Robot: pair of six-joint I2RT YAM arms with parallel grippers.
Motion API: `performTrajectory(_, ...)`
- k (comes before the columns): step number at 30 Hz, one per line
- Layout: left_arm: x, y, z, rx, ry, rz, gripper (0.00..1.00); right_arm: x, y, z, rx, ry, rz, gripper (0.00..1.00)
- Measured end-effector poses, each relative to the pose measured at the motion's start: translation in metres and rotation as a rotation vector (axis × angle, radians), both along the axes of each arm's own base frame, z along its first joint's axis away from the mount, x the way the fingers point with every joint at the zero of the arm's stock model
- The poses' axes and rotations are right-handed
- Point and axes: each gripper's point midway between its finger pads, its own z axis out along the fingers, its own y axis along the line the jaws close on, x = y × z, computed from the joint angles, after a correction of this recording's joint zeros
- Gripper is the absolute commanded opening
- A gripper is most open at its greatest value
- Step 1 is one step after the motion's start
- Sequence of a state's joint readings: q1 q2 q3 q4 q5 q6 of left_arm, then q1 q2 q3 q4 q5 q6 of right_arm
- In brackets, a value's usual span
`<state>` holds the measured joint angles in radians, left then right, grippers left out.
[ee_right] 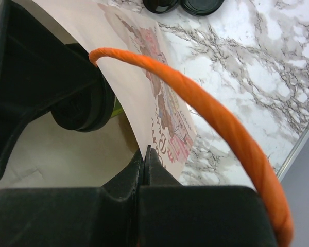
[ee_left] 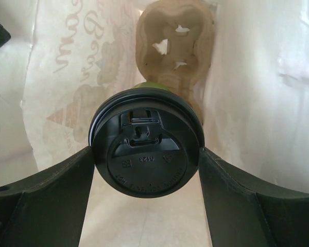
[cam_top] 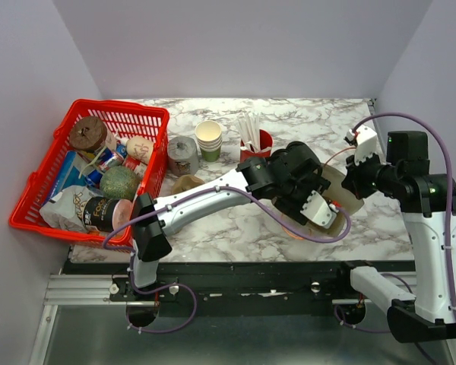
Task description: Pack the takeout coffee
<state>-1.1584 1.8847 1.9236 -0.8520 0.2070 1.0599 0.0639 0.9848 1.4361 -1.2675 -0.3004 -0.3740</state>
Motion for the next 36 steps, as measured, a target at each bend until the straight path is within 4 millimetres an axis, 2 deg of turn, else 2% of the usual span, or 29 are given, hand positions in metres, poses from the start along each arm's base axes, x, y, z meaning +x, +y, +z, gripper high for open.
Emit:
performTrajectory(11,0.015,-0.002,0.003,-0.001,-0.098,-0.031,0.00,0.000,0.011,0.004,-0.011,-0.017,0.042,0.01)
performTrajectory(20,0.022,0.002,-0.025,0.076,-0.143,-0.056,0.00,0.006,0.013,0.004,-0.068,-0.052,0.083,0.00)
performTrajectory(27,0.022,0.011,-0.043,0.128,-0.136,-0.050,0.00,0.005,0.017,-0.009,-0.093,-0.034,0.132,0.01)
performTrajectory(36,0.020,0.022,-0.050,0.181,-0.125,-0.039,0.00,0.001,0.030,-0.009,-0.091,-0.055,0.195,0.00)
